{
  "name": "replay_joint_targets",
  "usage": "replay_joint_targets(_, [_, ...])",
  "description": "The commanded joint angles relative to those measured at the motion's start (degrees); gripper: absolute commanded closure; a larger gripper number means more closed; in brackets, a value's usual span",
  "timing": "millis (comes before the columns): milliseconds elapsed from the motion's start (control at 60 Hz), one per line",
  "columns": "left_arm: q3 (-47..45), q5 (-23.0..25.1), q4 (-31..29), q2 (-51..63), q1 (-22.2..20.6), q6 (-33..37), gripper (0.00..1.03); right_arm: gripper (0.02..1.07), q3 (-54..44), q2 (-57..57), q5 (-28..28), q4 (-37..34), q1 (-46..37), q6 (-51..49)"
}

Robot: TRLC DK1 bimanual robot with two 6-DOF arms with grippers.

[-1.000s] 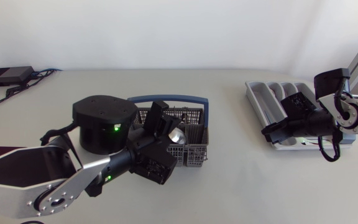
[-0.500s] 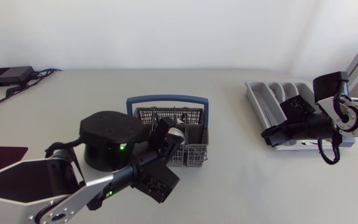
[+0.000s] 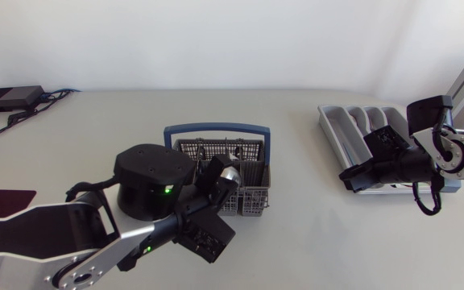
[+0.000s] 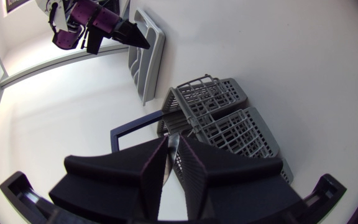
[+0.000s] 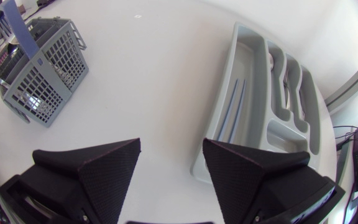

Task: Sort the cutlery from the basket into the organizer compartments.

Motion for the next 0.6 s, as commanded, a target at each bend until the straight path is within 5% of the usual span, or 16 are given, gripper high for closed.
replay_joint_targets(0, [1.3, -0.5, 0.9, 0.8, 0.4, 2.4, 0.85, 0.34, -1.2, -0.3, -0.5, 0.7, -0.4, -1.3])
replay_joint_targets(583, [2.0, 0.7, 5.7, 2.4, 5.9, 5.5, 0.77, 0.34, -1.8, -1.2, -0.5, 0.6, -0.3, -1.5])
